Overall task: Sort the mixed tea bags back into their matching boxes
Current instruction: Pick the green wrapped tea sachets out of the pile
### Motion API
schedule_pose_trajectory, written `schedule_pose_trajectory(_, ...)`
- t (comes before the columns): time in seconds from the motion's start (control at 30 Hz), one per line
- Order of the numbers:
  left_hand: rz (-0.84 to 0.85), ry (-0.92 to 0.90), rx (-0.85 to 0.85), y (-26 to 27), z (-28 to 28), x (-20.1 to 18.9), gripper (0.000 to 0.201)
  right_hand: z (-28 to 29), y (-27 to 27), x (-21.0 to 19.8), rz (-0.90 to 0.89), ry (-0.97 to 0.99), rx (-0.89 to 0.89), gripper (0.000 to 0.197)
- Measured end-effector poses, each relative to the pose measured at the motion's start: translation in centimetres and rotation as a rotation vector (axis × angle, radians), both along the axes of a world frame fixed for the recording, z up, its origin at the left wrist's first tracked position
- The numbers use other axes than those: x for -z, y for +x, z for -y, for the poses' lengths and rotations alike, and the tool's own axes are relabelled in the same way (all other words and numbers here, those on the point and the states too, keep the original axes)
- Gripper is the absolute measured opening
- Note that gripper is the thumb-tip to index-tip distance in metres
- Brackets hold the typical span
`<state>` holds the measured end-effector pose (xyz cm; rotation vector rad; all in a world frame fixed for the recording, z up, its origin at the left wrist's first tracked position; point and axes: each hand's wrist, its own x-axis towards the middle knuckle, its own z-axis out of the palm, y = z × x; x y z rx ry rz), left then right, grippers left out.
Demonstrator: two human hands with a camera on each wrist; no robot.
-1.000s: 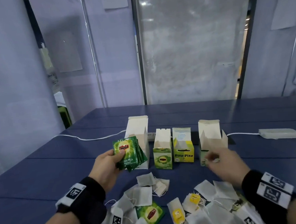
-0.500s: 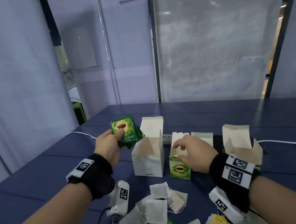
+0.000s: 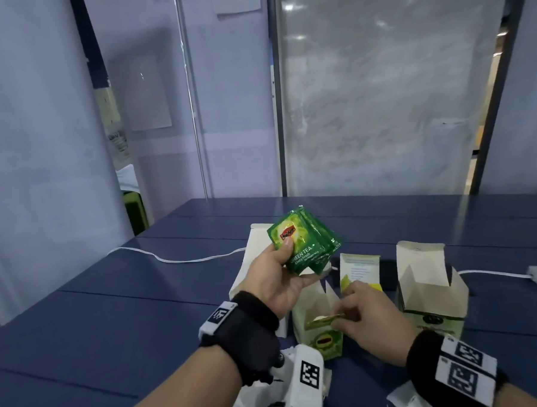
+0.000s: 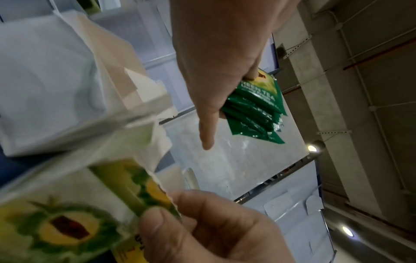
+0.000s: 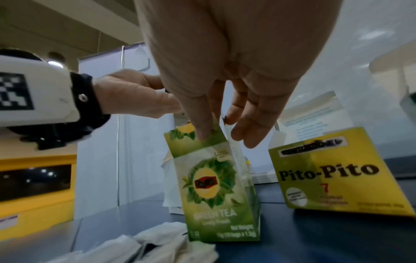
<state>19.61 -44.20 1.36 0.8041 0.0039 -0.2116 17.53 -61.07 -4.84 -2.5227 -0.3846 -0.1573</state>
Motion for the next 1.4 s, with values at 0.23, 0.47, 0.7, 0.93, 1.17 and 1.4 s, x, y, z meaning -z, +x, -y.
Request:
schedule_pose_trajectory(0.23,0.089,0.252,-0.076,-0.7,-0.5,1.8,0.019,0.1,-1.4,1.7,-0.148,0.501,0.134,0.035)
schedule_pose_trajectory(0.47,0.353,0.767,-0.221,-1.0,-0.4,4.1,0.014,-1.0,-1.4,2.5,-0.301,0.864,0.314,0.021)
schedule_pose_trajectory(0.7,0.425,0.993,-0.186,-0.4,-1.3,7.3,0.018,-0.3,-1.3,2.8,-0.295,0.739,0.293,0.026)
schedule_pose_trajectory(0.93,0.590,0.979,-0.196,-0.6,-1.1,8.2,0.019,-0.7,-1.3,2.1,-0.108,0.359,0.016,0.052)
schedule_pose_trajectory(1.17,0.722,1.006,-0.160,-1.0,-1.1,8.2,0.025,-1.9,-1.7,3.0,-0.172,0.444,0.028,0.061)
schedule_pose_trajectory(1.4,0.856,1.223,-0.065,-1.6,-0.8,8.6,0.029,-2.0,-1.8,3.5,-0.125,0.480,0.090,0.056)
